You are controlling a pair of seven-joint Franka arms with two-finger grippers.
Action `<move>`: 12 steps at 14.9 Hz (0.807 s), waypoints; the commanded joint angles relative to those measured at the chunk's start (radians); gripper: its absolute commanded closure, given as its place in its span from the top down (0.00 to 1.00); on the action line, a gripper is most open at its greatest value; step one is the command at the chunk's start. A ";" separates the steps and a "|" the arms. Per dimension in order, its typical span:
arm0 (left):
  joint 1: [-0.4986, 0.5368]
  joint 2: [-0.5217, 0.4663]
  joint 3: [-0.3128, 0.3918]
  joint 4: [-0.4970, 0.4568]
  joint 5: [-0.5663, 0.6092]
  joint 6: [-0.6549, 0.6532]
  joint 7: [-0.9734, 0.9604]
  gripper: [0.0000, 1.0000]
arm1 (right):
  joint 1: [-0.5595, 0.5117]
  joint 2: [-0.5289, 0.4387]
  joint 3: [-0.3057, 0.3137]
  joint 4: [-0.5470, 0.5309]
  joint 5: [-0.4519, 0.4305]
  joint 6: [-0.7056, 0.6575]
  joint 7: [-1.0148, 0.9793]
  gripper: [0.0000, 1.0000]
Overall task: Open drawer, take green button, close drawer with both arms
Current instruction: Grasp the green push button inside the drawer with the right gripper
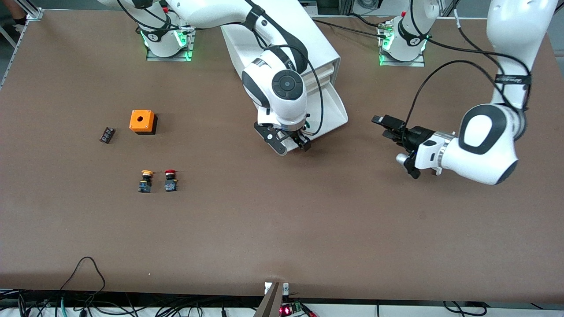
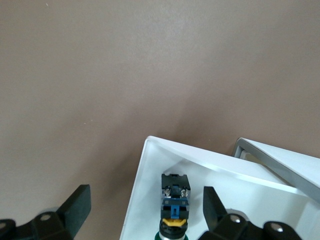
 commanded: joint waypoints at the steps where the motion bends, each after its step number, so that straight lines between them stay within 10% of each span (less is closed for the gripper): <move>1: 0.002 -0.002 -0.002 0.111 0.121 -0.074 -0.158 1.00 | 0.039 0.006 -0.011 -0.038 -0.038 0.032 0.029 0.99; 6: -0.003 -0.045 -0.020 0.212 0.324 -0.117 -0.312 1.00 | 0.058 0.027 -0.011 -0.044 -0.055 0.046 0.042 0.91; 12: -0.011 -0.057 -0.017 0.284 0.445 -0.183 -0.354 1.00 | 0.067 0.026 -0.011 -0.047 -0.062 0.042 0.041 0.14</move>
